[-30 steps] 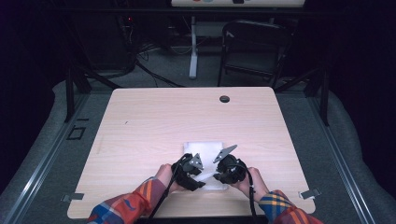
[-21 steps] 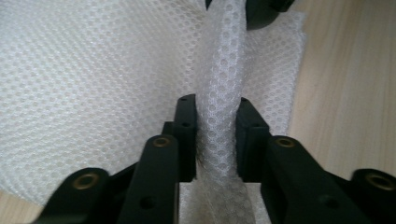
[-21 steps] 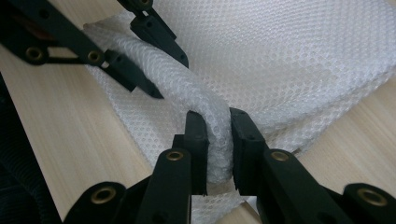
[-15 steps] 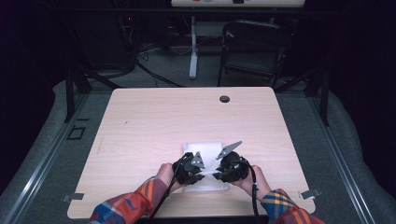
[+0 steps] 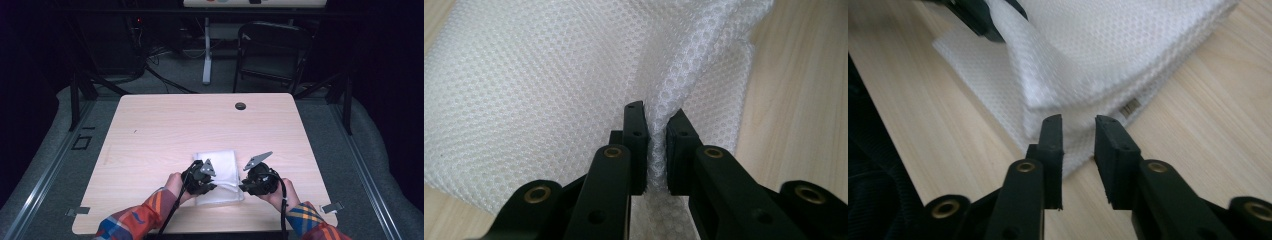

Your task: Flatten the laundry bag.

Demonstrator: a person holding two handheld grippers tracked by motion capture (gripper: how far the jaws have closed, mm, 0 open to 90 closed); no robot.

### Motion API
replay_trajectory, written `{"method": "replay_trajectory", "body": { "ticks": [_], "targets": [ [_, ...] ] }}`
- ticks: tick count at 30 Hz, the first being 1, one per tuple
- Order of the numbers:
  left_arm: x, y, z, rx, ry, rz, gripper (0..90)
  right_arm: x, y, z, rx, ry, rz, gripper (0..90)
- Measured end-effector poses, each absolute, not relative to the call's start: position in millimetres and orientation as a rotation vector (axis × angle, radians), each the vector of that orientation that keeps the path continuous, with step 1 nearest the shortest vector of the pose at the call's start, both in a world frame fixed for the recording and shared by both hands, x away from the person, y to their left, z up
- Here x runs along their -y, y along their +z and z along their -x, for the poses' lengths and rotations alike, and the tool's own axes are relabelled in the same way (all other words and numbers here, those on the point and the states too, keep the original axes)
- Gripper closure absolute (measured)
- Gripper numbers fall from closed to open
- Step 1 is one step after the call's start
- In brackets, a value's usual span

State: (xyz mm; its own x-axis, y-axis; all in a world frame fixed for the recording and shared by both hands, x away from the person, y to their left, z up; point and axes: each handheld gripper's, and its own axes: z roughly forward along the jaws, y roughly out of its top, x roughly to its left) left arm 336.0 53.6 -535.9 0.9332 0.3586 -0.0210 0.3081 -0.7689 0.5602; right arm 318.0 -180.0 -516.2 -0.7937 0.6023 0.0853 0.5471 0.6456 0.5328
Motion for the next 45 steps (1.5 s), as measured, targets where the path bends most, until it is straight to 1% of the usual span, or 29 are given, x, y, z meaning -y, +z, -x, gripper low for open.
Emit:
{"method": "replay_trajectory", "body": {
  "ticks": [1, 3, 4, 5, 6, 11, 20, 26, 45],
  "targets": [
    [-54.7, -535.1, -336.9, -0.479, 0.116, -2.501, 82.7, 180.0, -516.2, -318.0, -2.759, 0.843, -0.966, 77.6],
    [-56.6, -533.4, -338.1, -0.488, 0.117, -2.490, 82.7, 178.3, -519.3, -317.6, -2.764, 0.846, -0.960, 82.3],
    [-57.4, -532.6, -338.5, -0.493, 0.123, -2.484, 82.7, 178.3, -519.3, -317.6, -2.764, 0.846, -0.960, 82.3],
    [-58.6, -531.5, -339.4, -0.489, 0.120, -2.485, 82.7, 177.2, -520.5, -317.4, -2.771, 0.837, -0.941, 84.3],
    [-59.5, -530.5, -339.9, -0.497, 0.122, -2.478, 82.7, 173.4, -523.5, -316.0, -2.793, 0.828, -0.911, 88.1],
    [-62.5, -528.0, -342.3, -0.508, 0.118, -2.466, 82.7, 165.5, -530.6, -317.6, -2.795, 0.850, -0.900, 90.0],
    [-66.9, -527.7, -346.7, -0.539, 0.086, -2.453, 82.6, 155.7, -550.4, -321.1, -2.808, 0.819, -0.913, 90.0],
    [-68.1, -525.1, -347.7, -0.550, 0.105, -2.437, 82.2, 156.0, -558.8, -322.7, -2.805, 0.787, -0.935, 90.0],
    [-78.8, -501.8, -365.9, -0.606, 0.133, -2.363, 80.8, 156.4, -560.7, -321.3, -2.792, 0.796, -0.882, 90.0]
  ]
}}
